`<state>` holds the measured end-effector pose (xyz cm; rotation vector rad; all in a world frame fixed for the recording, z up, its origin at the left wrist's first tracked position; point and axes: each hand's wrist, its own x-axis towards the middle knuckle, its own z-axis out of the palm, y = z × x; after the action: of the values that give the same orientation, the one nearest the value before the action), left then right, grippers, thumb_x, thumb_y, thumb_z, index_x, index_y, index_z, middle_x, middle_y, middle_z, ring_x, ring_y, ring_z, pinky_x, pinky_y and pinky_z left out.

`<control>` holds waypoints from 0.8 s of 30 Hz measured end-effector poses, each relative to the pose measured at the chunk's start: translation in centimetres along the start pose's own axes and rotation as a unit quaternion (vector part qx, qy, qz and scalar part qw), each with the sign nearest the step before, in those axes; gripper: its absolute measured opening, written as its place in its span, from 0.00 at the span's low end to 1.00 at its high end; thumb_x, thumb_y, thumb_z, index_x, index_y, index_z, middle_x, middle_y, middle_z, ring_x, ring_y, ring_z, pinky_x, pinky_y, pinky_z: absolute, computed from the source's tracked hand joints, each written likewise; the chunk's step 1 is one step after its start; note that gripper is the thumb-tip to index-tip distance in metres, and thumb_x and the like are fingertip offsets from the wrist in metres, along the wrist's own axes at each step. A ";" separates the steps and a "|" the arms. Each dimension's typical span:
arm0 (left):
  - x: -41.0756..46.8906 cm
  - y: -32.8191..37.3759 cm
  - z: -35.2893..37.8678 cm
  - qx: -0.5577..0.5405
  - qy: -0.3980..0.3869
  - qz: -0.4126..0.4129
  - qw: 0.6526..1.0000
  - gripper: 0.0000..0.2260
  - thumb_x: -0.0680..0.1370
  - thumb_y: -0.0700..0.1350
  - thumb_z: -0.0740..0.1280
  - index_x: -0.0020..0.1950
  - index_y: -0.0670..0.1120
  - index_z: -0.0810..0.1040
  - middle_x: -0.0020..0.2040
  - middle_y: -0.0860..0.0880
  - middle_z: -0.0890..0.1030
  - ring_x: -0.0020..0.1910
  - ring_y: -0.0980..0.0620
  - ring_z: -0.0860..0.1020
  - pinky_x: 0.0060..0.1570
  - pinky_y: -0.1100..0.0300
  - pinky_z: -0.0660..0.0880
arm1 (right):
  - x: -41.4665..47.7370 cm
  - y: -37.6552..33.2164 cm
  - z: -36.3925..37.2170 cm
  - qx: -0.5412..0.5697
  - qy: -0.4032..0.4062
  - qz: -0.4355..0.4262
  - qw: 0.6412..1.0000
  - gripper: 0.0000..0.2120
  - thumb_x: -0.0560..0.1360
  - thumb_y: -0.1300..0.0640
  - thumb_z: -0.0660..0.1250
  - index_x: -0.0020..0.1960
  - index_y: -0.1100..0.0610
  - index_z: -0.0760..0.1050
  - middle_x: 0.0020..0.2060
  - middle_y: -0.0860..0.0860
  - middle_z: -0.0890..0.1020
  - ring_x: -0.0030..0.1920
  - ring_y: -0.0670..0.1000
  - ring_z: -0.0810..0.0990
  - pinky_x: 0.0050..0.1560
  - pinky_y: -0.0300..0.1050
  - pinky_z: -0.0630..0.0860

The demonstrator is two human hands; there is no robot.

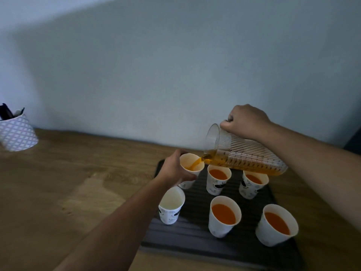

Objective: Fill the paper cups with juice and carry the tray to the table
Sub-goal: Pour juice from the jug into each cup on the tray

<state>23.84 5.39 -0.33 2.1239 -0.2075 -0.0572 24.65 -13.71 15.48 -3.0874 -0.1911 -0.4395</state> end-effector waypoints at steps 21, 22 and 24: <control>0.3 -0.4 0.5 0.002 0.003 -0.027 1.000 0.40 0.63 0.43 0.80 0.71 0.49 0.66 0.66 0.48 0.74 0.64 0.47 0.73 0.61 0.48 0.75 | 0.2 -0.1 1.0 -0.001 -0.006 0.000 1.000 0.20 0.74 0.47 0.64 0.27 0.56 0.72 0.22 0.49 0.69 0.24 0.49 0.67 0.30 0.41 0.64; 0.3 -0.4 0.5 0.001 0.004 -0.028 1.000 0.40 0.63 0.44 0.80 0.71 0.49 0.66 0.66 0.48 0.74 0.64 0.47 0.73 0.61 0.48 0.75 | 0.2 -0.1 1.0 -0.001 -0.006 0.001 1.000 0.20 0.74 0.47 0.64 0.27 0.55 0.72 0.22 0.49 0.69 0.24 0.49 0.67 0.30 0.41 0.63; 0.3 -0.4 0.5 -0.002 0.005 -0.030 1.000 0.40 0.63 0.43 0.80 0.71 0.49 0.66 0.66 0.48 0.74 0.64 0.47 0.73 0.61 0.48 0.75 | 0.2 -0.1 1.0 0.001 -0.004 0.001 1.000 0.20 0.74 0.47 0.64 0.26 0.55 0.71 0.22 0.49 0.69 0.24 0.49 0.67 0.30 0.40 0.63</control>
<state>24.13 5.12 -0.90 2.1267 -0.1372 -0.0814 25.06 -13.55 14.60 -3.0870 -0.1875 -0.4281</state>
